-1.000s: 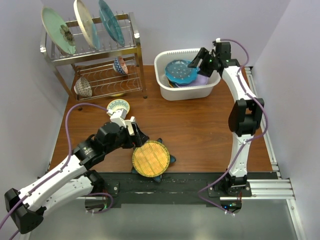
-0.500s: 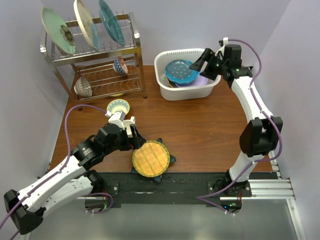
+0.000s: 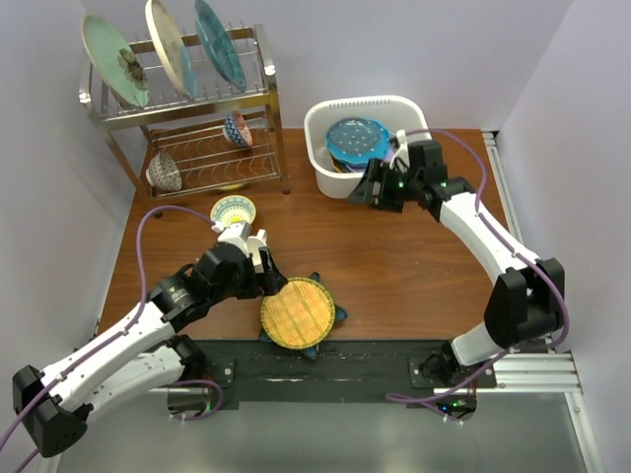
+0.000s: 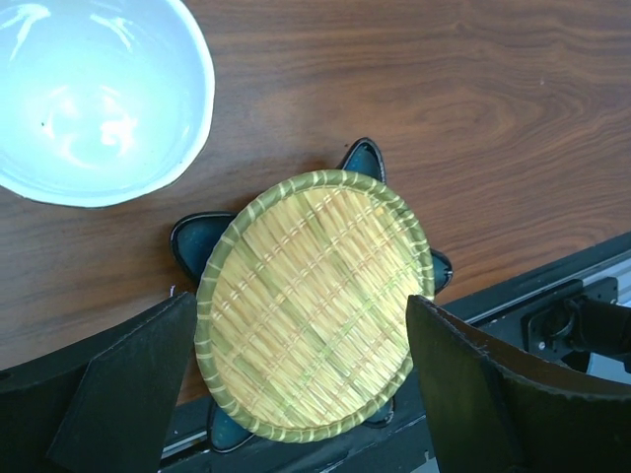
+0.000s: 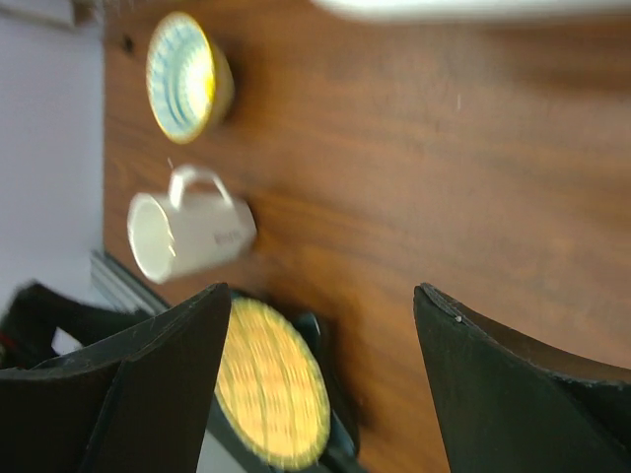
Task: Place the plates into the plastic bin on the countertop
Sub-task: Pick up the plate from the corner of the board.
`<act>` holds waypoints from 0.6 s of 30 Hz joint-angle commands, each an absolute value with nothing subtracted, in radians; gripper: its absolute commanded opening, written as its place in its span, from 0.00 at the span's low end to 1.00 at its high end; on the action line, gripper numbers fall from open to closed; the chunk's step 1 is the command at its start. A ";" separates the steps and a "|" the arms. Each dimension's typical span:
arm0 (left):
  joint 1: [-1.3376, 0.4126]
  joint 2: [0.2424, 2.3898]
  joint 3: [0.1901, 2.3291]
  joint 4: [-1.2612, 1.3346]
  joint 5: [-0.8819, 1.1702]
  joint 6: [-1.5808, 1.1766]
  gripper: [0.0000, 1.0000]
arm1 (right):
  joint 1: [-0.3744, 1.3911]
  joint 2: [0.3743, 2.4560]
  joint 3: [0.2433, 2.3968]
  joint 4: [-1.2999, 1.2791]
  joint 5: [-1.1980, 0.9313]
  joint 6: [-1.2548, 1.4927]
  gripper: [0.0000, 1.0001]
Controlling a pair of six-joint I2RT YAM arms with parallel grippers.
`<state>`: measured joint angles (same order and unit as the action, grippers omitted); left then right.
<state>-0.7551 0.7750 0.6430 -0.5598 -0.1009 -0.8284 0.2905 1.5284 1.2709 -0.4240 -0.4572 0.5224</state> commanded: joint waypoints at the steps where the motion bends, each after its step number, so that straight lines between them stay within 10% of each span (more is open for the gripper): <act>1: -0.759 0.793 0.624 -0.540 -0.106 -0.844 0.91 | 0.291 1.439 1.108 -0.414 -0.497 0.486 0.79; 18: -0.758 0.931 0.557 -0.457 -0.017 -0.851 0.90 | 0.465 1.304 0.755 -0.279 -0.618 0.591 0.62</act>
